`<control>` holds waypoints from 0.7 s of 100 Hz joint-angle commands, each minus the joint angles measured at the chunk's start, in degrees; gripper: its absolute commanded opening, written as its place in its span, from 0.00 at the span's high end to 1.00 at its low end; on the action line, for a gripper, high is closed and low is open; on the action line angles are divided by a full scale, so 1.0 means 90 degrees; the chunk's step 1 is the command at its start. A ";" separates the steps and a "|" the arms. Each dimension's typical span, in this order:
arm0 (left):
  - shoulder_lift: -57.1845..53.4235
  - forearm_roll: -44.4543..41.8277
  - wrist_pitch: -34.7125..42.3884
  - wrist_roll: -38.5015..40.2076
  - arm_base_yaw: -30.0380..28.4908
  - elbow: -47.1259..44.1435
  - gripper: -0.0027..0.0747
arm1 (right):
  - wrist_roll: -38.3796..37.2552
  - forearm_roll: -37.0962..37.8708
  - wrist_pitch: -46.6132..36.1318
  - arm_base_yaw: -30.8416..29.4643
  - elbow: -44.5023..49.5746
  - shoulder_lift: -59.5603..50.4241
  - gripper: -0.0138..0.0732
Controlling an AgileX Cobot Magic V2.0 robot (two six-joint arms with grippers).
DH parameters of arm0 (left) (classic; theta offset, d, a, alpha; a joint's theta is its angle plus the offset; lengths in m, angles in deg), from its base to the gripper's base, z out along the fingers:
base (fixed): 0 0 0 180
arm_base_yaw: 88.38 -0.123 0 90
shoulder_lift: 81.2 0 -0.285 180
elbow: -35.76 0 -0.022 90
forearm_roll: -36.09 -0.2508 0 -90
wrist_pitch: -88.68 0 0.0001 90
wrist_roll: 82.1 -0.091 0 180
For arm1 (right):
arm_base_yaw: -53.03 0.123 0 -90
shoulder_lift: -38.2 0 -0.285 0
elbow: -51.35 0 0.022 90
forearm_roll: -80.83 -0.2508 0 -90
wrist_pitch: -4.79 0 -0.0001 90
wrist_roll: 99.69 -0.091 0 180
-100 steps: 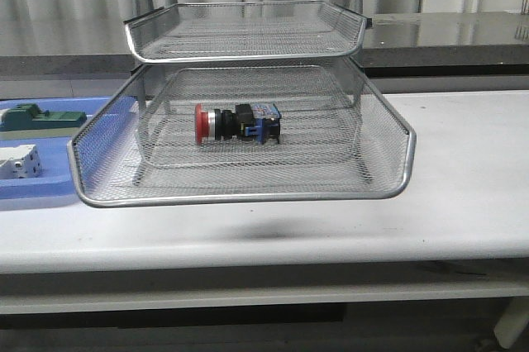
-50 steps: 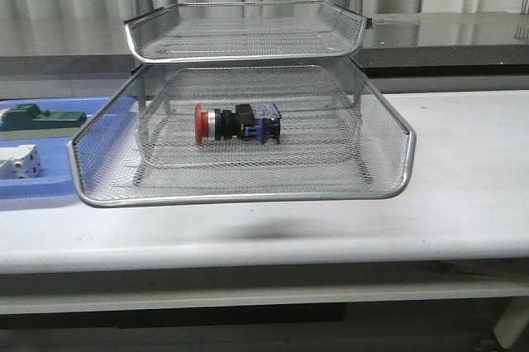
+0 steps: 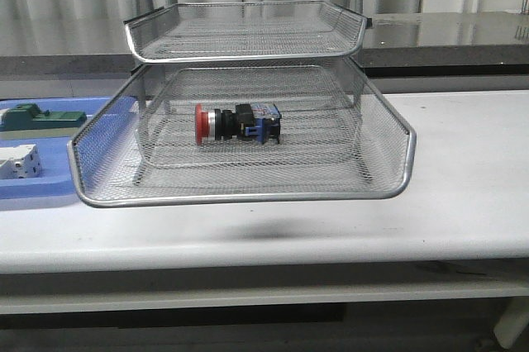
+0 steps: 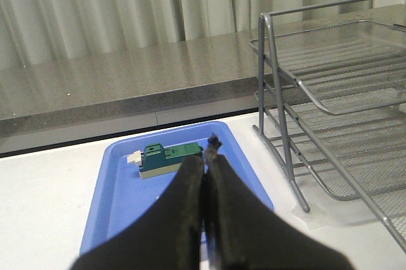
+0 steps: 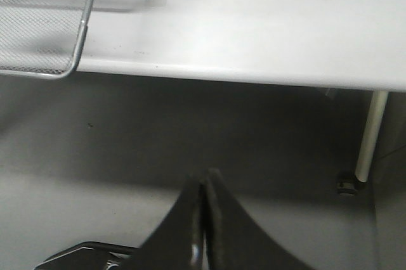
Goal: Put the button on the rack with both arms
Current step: 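Withdraw the left gripper back above the blue tray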
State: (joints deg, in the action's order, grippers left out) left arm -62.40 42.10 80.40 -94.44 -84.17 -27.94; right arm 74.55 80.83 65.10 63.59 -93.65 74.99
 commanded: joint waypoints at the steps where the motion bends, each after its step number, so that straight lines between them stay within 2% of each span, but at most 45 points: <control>1: 0.0050 0.0132 0.0538 0.0065 -0.0020 0.0179 0.99 | 0.0005 -0.0245 -0.0653 -0.0019 -0.0152 0.0045 0.92; 16: 0.0050 0.0132 0.0538 0.0065 -0.0020 0.0179 0.99 | 0.0005 -0.0872 -0.1052 -0.0019 -0.0152 0.0321 0.92; 33: 0.0050 0.0132 0.0538 0.0065 -0.0020 0.0179 0.99 | 0.0060 -0.1854 -0.1087 -0.0019 -0.0152 0.1142 0.92; 59: 0.0050 0.0132 0.0538 0.0065 -0.0020 0.0179 0.99 | 0.1175 -0.3223 -0.1261 -0.0012 -0.0152 0.2675 0.92; 70: 0.0050 0.0132 0.0538 0.0065 -0.0020 0.0179 0.99 | 0.1413 -0.3410 -0.1492 0.0200 -0.0152 0.3153 0.92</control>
State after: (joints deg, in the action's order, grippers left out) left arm -62.40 42.64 80.54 -94.44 -84.17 -27.94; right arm 84.55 53.69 55.74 64.02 -93.65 100.83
